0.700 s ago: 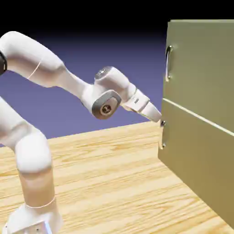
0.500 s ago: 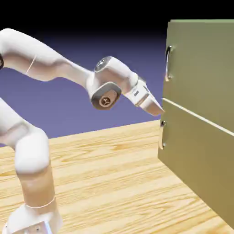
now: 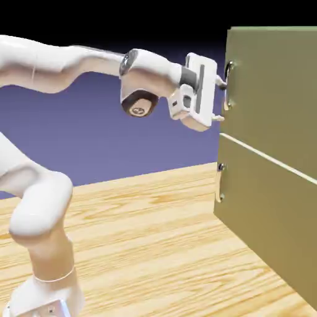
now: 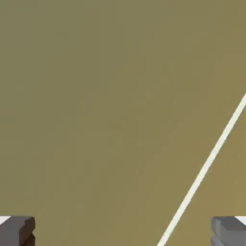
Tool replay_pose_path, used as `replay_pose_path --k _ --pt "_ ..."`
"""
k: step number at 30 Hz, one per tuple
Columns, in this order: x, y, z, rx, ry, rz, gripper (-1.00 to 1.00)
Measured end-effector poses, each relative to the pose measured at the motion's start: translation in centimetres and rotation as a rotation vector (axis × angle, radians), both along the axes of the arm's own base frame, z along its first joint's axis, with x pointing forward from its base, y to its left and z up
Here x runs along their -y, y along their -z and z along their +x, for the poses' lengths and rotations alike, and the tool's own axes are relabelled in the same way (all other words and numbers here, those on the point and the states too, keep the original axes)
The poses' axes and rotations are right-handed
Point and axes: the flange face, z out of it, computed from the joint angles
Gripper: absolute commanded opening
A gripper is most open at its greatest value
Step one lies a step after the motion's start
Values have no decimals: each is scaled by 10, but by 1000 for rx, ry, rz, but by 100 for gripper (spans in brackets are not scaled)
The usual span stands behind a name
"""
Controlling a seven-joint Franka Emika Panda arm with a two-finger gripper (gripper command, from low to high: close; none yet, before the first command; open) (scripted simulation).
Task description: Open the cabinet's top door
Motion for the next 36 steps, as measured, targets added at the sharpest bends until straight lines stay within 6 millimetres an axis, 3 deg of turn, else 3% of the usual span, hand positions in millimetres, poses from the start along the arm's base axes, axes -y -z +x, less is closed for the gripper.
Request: replay_pose_path --k 9,18,27,36 --pt "-25 -27 1 165 130 404 0" --pt "-62 -32 11 290 201 821 0" --pt "-108 -16 34 358 242 1250 0" --pt "-159 23 67 362 284 1692 0"
